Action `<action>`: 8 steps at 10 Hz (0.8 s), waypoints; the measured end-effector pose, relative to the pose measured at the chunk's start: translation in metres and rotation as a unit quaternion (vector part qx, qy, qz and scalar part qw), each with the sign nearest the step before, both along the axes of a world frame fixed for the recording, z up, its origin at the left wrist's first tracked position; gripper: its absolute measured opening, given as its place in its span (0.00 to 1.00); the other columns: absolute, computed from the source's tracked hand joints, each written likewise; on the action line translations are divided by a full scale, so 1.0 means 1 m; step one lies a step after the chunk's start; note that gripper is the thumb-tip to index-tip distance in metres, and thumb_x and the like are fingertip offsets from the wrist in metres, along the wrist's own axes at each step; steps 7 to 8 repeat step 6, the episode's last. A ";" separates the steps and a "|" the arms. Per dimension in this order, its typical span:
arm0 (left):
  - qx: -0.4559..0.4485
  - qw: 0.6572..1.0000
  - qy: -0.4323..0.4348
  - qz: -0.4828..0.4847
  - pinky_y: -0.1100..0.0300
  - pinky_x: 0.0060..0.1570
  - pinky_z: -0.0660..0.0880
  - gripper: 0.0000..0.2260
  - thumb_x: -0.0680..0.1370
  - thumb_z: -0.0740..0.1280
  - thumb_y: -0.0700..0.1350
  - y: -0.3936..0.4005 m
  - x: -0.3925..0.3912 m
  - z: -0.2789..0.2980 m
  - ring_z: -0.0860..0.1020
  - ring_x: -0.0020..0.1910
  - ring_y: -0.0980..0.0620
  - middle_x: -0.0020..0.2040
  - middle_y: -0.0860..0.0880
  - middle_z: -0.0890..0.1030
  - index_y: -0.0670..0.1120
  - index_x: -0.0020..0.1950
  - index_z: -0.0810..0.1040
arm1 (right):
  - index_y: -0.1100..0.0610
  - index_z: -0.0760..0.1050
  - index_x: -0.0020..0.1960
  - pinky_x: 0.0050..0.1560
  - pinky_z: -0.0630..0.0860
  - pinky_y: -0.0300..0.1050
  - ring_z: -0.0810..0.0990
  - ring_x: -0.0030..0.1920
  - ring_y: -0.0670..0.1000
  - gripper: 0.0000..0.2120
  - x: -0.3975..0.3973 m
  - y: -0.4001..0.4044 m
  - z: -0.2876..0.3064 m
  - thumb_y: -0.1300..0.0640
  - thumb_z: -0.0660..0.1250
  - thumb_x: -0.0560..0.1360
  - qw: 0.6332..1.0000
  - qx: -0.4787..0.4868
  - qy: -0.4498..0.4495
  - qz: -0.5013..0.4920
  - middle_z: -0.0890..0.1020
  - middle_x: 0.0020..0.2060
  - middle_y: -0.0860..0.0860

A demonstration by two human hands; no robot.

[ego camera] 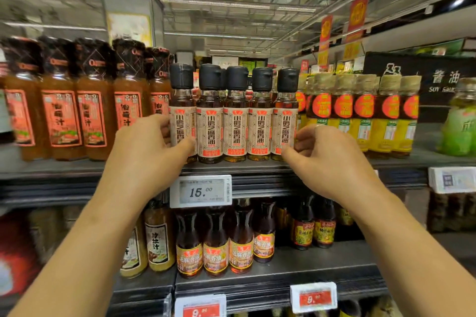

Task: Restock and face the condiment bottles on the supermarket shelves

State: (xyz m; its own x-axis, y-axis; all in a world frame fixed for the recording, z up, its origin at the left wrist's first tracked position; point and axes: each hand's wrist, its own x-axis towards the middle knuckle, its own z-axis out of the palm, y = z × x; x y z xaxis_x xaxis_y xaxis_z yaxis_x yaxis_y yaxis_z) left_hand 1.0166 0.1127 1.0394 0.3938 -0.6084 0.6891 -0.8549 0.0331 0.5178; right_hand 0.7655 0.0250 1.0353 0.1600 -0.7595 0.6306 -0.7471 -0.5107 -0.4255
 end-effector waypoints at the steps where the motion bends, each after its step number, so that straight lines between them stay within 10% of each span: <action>1: -0.009 1.000 0.007 -0.003 0.79 0.42 0.62 0.13 0.77 0.74 0.48 0.000 0.000 -0.002 0.70 0.40 0.76 0.45 0.67 0.79 0.54 0.61 0.83 | 0.47 0.75 0.41 0.35 0.77 0.38 0.79 0.34 0.39 0.09 0.000 -0.001 -0.001 0.45 0.71 0.75 1.000 -0.003 -0.005 0.011 0.81 0.30 0.42; 4: -0.008 0.999 0.024 -0.021 0.62 0.58 0.77 0.17 0.75 0.76 0.48 0.006 0.000 -0.005 0.79 0.51 0.68 0.52 0.61 0.84 0.55 0.64 0.81 | 0.46 0.74 0.47 0.41 0.80 0.40 0.80 0.36 0.39 0.08 -0.005 0.004 -0.009 0.49 0.72 0.74 0.997 -0.014 -0.048 0.050 0.81 0.30 0.42; 8: -0.021 0.997 0.045 -0.053 0.67 0.57 0.73 0.25 0.74 0.76 0.52 0.037 0.006 -0.016 0.78 0.55 0.67 0.58 0.61 0.81 0.55 0.70 0.76 | 0.50 0.78 0.64 0.49 0.73 0.35 0.80 0.50 0.44 0.18 -0.010 0.029 -0.017 0.48 0.72 0.75 0.998 -0.023 -0.031 0.042 0.82 0.47 0.39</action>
